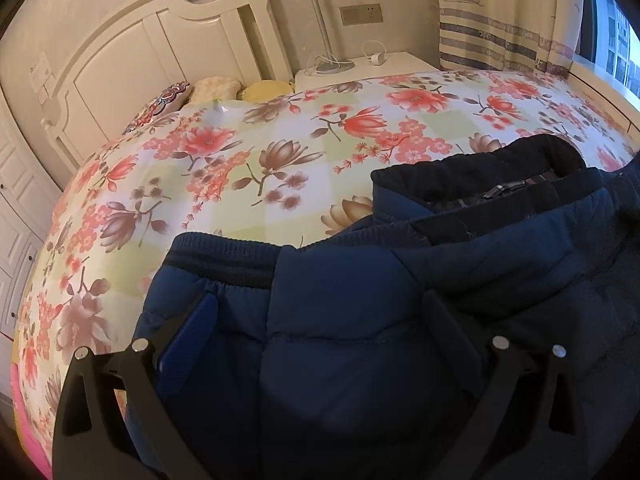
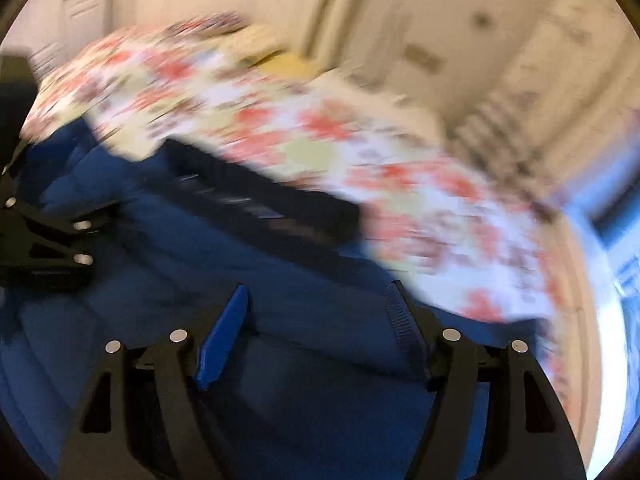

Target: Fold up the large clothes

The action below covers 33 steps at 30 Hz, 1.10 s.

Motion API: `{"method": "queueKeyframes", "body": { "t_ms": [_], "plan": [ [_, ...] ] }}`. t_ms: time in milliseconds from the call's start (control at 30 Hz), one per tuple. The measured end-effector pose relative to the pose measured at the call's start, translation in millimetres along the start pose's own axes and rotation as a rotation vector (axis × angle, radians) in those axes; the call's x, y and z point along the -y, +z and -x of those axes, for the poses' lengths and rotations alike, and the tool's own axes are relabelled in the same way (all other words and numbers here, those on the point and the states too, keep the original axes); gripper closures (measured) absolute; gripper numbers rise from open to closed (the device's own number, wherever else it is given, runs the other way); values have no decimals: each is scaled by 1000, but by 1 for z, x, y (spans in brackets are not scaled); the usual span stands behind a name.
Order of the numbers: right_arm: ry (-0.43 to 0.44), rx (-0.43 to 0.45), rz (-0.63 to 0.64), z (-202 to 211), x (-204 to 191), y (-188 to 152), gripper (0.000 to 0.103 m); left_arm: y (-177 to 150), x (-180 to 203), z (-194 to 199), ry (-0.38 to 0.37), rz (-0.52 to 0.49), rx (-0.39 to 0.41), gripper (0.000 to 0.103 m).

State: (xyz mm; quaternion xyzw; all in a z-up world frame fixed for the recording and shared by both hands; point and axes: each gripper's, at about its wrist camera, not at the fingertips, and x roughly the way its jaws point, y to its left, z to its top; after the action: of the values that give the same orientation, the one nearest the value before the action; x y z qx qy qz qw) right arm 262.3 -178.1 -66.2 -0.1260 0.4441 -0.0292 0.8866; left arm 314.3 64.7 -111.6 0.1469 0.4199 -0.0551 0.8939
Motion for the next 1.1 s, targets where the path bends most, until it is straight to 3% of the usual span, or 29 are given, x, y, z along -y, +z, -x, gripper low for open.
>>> {"method": "queueKeyframes", "body": {
  "t_ms": [67,133,200,333,367,400,467,533,600,667,700,800,933,1033,1067,1100],
  "plan": [
    [-20,-42,-110,-9,47,-20,32,0,0,0,0,0,0,2],
    [123,-70,-245,-25,86,-42,33,0,0,0,-5,4,0,2],
    [177,-52,-301,-30,96,-50,32,-1,1,0,-4,3,1,2],
    [177,17,-317,-30,93,-57,29,4,2,5,36,-1,-10,3],
    [202,21,-339,-31,97,-59,29,7,5,14,65,13,4,11],
    [224,25,-358,-30,100,-61,29,10,8,24,57,35,25,13],
    [236,27,-370,-31,101,-61,29,20,27,58,-108,65,103,11],
    [214,24,-352,-29,100,-61,29,25,57,71,-175,16,123,7],
    [206,23,-346,-29,101,-62,29,23,98,68,-205,-100,103,5],
    [215,27,-356,-29,100,-62,29,12,138,51,-142,-250,66,4],
    [216,27,-358,-30,100,-61,29,11,138,46,-148,-237,58,3],
    [207,21,-350,-30,97,-61,29,19,109,33,-256,-148,-19,2],
    [207,21,-351,-30,96,-61,28,28,31,29,-52,-23,50,2],
    [208,18,-348,-31,93,-60,27,18,-45,-5,22,138,-49,2],
    [206,18,-344,-31,92,-59,26,8,-65,-21,-23,194,-107,2],
    [204,17,-340,-31,91,-59,26,-3,-81,-32,-144,273,-146,2]
  ]
}}
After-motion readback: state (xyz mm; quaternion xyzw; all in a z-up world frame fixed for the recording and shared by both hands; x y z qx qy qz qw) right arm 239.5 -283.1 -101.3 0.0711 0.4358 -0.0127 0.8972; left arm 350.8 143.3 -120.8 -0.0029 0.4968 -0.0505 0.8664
